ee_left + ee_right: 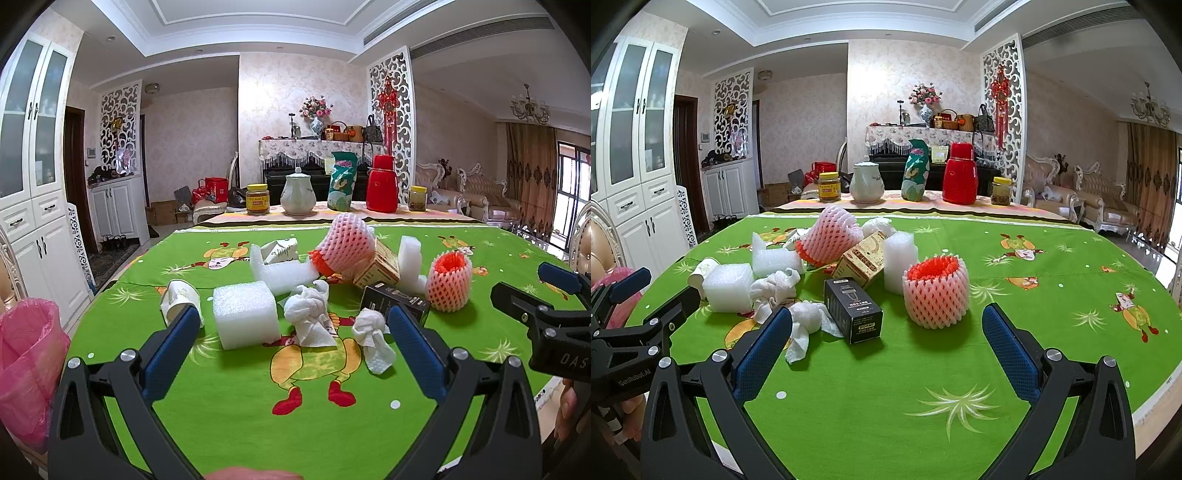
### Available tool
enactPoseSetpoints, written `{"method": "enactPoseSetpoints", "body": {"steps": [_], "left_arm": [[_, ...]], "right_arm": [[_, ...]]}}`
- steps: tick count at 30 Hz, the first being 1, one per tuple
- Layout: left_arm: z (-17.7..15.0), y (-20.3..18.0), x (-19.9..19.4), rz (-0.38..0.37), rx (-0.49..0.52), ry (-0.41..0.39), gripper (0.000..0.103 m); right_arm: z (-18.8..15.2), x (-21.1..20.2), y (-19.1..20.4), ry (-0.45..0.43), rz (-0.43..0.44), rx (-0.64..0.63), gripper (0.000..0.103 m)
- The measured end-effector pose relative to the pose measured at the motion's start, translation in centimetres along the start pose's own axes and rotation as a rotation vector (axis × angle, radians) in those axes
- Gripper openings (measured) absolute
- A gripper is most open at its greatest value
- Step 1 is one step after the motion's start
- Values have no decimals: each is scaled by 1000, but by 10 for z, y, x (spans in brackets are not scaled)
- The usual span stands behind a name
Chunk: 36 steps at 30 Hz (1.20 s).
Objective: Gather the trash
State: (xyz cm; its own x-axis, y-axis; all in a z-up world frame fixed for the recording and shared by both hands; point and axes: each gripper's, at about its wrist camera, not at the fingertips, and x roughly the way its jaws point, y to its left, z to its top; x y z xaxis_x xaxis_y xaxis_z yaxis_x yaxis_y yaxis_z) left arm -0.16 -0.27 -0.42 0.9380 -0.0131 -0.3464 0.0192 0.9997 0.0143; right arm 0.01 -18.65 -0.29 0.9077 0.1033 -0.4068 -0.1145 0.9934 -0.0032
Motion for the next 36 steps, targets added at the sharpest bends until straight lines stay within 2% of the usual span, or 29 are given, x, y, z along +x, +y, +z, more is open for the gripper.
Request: {"method": "enactPoseSetpoints", "body": {"steps": [36], "left_arm": [[-2, -1, -1, -1, 2, 3, 99]], "right_arm": [[4, -4, -1, -4, -4, -6, 96]]}}
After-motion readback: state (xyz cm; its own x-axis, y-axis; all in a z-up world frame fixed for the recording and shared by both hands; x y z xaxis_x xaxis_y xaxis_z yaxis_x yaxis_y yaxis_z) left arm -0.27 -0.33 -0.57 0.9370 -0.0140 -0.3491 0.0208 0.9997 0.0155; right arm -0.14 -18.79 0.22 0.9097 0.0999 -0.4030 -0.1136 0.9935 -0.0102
